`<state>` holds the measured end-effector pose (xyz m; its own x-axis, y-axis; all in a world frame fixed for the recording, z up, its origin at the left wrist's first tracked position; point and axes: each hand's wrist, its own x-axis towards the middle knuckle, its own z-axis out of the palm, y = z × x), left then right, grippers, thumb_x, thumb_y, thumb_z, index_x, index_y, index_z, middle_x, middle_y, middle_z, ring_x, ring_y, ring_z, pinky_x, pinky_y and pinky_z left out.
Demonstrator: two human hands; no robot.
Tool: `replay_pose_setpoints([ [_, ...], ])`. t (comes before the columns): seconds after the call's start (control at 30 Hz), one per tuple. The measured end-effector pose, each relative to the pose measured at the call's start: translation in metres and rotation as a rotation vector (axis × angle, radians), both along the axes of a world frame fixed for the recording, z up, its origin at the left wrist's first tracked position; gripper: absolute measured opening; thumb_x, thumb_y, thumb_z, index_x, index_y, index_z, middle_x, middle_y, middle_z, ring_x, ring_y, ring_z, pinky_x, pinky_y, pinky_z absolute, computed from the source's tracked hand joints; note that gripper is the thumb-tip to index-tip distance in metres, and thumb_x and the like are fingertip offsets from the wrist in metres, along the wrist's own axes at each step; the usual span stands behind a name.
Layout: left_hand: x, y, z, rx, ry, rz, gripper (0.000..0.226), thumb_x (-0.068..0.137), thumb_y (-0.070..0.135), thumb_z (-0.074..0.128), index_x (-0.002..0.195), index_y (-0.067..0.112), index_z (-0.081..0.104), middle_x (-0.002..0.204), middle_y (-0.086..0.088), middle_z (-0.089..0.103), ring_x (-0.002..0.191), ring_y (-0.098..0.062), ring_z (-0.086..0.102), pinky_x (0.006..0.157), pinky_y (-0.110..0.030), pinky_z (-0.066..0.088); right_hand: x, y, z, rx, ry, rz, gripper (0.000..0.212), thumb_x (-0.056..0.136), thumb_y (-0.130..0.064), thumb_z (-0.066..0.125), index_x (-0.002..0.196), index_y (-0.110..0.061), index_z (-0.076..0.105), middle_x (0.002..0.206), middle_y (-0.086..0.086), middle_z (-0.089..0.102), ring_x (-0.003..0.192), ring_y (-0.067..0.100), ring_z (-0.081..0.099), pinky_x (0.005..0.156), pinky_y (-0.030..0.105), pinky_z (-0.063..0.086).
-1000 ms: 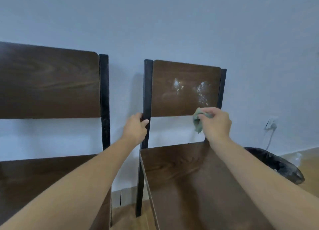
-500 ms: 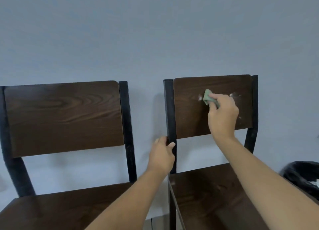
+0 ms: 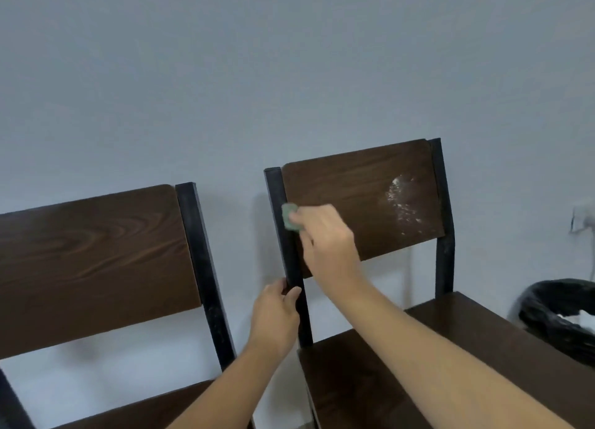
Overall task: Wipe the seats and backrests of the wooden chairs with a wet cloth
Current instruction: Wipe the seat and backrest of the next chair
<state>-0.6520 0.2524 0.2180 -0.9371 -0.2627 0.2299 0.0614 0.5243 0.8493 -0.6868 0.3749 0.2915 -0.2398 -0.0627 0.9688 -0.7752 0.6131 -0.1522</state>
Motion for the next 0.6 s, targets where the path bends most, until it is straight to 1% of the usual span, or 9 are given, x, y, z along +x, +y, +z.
replay_pose_setpoints([
  [0.07, -0.001, 0.002, -0.004, -0.054, 0.004, 0.008, 0.034, 0.106, 0.031, 0.048, 0.128, 0.008, 0.061, 0.105, -0.010, 0.068, 0.085, -0.023, 0.064, 0.073, -0.035, 0.054, 0.006, 0.036, -0.041, 0.166, -0.040, 0.014, 0.021, 0.092, 0.006, 0.060, 0.107, 0.000, 0.073, 0.103, 0.013, 0.072, 0.095, 0.027, 0.066, 0.086, 0.035, 0.056],
  [0.1, -0.002, 0.005, -0.005, -0.081, 0.001, 0.010, 0.037, 0.106, 0.033, 0.048, 0.130, 0.008, 0.061, 0.108, -0.009, 0.068, 0.091, -0.023, 0.066, 0.079, -0.035, 0.056, -0.002, 0.067, -0.044, 0.090, -0.071, -0.057, 0.023, 0.091, 0.005, 0.061, 0.110, -0.001, 0.072, 0.104, 0.013, 0.072, 0.096, 0.026, 0.067, 0.087, 0.037, 0.056],
  [0.17, -0.002, 0.009, -0.003, -0.083, -0.008, 0.014, 0.042, 0.105, 0.036, 0.048, 0.138, 0.012, 0.058, 0.123, -0.007, 0.069, 0.111, -0.023, 0.067, 0.096, -0.039, 0.058, -0.029, 0.125, -0.018, -0.259, -0.212, -0.276, 0.025, 0.089, 0.005, 0.065, 0.111, -0.003, 0.072, 0.104, 0.014, 0.072, 0.098, 0.030, 0.068, 0.087, 0.041, 0.057],
  [0.27, 0.000, 0.007, 0.004, -0.054, -0.015, 0.018, 0.045, 0.104, 0.038, 0.049, 0.143, 0.016, 0.055, 0.133, -0.007, 0.066, 0.120, -0.024, 0.066, 0.101, -0.043, 0.058, -0.063, 0.147, 0.043, -0.640, -0.323, -0.414, 0.024, 0.093, -0.004, 0.062, 0.115, -0.006, 0.072, 0.112, 0.013, 0.072, 0.105, 0.027, 0.066, 0.091, 0.025, 0.044],
  [0.33, -0.001, 0.002, 0.003, -0.075, -0.015, 0.014, 0.045, 0.104, 0.037, 0.049, 0.143, 0.015, 0.055, 0.132, -0.008, 0.066, 0.117, -0.025, 0.067, 0.098, -0.044, 0.060, -0.053, 0.104, 0.039, -0.500, -0.245, -0.290, 0.024, 0.093, -0.003, 0.064, 0.115, -0.008, 0.072, 0.114, 0.009, 0.071, 0.104, 0.015, 0.063, 0.091, 0.016, 0.044],
  [0.43, -0.002, -0.001, 0.001, -0.090, -0.018, 0.041, 0.045, 0.103, 0.037, 0.050, 0.141, 0.014, 0.056, 0.129, -0.009, 0.068, 0.115, -0.025, 0.068, 0.097, -0.043, 0.060, -0.021, 0.076, -0.030, -0.081, -0.173, -0.125, 0.029, 0.087, 0.005, 0.070, 0.114, -0.004, 0.073, 0.113, 0.010, 0.073, 0.107, 0.018, 0.066, 0.094, 0.025, 0.055],
  [0.47, -0.002, 0.002, 0.001, -0.085, -0.019, 0.043, 0.044, 0.103, 0.036, 0.051, 0.141, 0.014, 0.056, 0.129, -0.009, 0.069, 0.114, -0.025, 0.068, 0.097, -0.043, 0.060, -0.020, 0.092, -0.035, -0.083, -0.178, -0.153, 0.029, 0.087, 0.005, 0.070, 0.114, -0.004, 0.073, 0.112, 0.011, 0.073, 0.107, 0.021, 0.067, 0.093, 0.028, 0.056],
  [0.53, 0.000, 0.006, 0.003, -0.060, -0.009, 0.035, 0.044, 0.104, 0.035, 0.051, 0.141, 0.013, 0.056, 0.130, -0.010, 0.068, 0.116, -0.026, 0.067, 0.097, -0.044, 0.060, -0.034, 0.126, -0.003, -0.339, -0.259, -0.263, 0.025, 0.092, 0.000, 0.066, 0.115, -0.007, 0.073, 0.111, 0.011, 0.073, 0.105, 0.025, 0.068, 0.091, 0.029, 0.055],
  [0.6, 0.001, 0.006, 0.005, -0.051, 0.014, 0.031, 0.045, 0.104, 0.034, 0.050, 0.144, 0.013, 0.054, 0.134, -0.010, 0.066, 0.120, -0.027, 0.066, 0.098, -0.045, 0.059, -0.054, 0.142, 0.036, -0.577, -0.281, -0.360, 0.024, 0.095, -0.005, 0.063, 0.116, -0.009, 0.073, 0.112, 0.010, 0.072, 0.104, 0.020, 0.066, 0.091, 0.015, 0.050],
])
